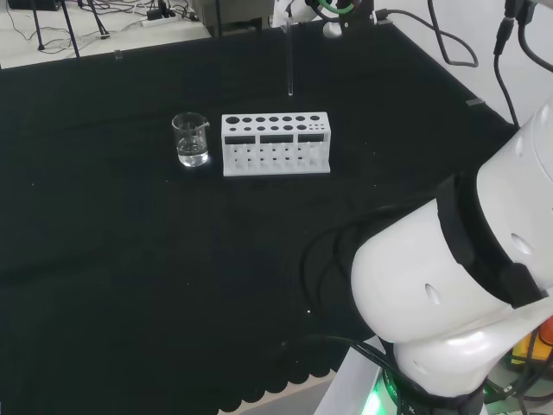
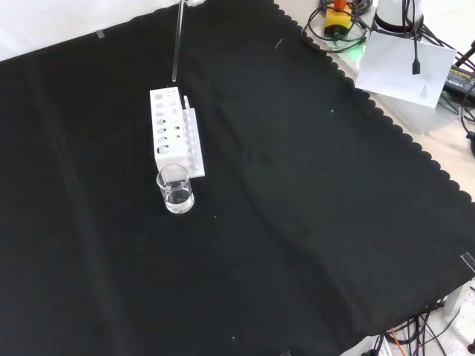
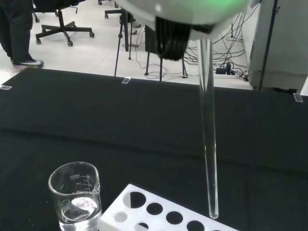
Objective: Stir in the beaker to the left of the white test tube rack with the glass rod.
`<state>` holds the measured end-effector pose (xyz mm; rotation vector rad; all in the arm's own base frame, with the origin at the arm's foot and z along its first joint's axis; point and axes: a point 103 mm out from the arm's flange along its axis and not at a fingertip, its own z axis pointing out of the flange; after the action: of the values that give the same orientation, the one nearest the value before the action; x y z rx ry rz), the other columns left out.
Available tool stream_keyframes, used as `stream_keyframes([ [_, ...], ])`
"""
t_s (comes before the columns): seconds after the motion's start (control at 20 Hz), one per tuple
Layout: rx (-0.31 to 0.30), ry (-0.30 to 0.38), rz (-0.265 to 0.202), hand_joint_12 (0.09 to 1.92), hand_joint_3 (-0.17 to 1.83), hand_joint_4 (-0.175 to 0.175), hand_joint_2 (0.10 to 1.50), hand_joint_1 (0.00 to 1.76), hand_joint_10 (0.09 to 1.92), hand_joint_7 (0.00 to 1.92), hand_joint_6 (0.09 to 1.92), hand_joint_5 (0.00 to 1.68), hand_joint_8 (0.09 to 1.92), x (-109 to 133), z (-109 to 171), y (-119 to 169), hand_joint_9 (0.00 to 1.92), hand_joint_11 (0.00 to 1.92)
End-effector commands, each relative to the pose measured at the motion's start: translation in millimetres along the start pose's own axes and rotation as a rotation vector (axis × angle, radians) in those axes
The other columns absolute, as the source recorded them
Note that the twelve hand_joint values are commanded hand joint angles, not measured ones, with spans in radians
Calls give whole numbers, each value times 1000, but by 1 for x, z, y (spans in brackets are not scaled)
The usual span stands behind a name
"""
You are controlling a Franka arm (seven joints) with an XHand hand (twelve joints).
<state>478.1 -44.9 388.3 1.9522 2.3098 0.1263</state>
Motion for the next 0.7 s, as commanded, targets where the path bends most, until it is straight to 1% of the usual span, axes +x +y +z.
stream_keyframes([
  [0.05,-10,10,-7,874,727,-175,705,1308,1008,1101,644,1139,1295,5,-3,0,1566,1634],
  [0.2,-13,8,-22,875,728,-175,704,1308,1007,1102,643,1140,1294,11,-4,5,1567,1634],
  [0.3,-10,13,-39,875,728,-175,703,1308,1007,1102,642,1140,1294,19,-7,13,1567,1634],
  [0.55,-41,41,-105,877,729,-175,703,1309,1006,1102,641,1141,1293,46,-16,42,1568,1634],
  [0.7,-51,72,-141,878,729,-175,702,1309,1005,1103,640,1142,1292,63,-15,58,1568,1634],
])
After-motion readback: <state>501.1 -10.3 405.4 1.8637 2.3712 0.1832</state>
